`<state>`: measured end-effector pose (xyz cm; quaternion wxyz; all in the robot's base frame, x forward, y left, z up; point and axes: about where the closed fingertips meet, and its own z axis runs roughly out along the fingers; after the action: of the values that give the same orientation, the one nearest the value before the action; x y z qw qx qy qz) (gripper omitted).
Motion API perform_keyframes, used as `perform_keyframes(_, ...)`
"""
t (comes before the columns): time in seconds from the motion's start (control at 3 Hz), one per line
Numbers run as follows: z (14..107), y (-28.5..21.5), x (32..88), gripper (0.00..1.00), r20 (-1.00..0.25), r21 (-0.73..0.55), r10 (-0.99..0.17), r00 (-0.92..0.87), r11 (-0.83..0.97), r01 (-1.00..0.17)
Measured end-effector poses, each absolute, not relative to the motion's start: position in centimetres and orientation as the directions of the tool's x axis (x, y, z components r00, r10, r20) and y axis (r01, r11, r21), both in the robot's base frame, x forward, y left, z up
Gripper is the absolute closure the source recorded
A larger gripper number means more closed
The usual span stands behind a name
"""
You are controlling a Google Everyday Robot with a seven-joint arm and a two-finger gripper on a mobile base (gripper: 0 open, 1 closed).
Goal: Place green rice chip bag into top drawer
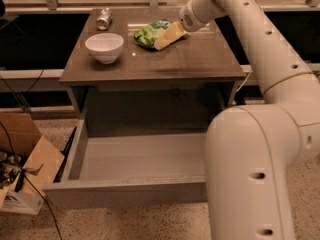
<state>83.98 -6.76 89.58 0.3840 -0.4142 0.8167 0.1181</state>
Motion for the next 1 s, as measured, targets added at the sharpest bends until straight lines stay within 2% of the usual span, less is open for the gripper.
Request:
perform_keyframes(0.33,88.1,-4.7,87.4,0.0,-0.771,-0.081,-0.514,-0.375,0.664,-0.743)
perform_keyframes(1.0,86.2,0.2,89.8,0.0,-0.807,-0.008,-0.445,-0.388,0.665,-0.746)
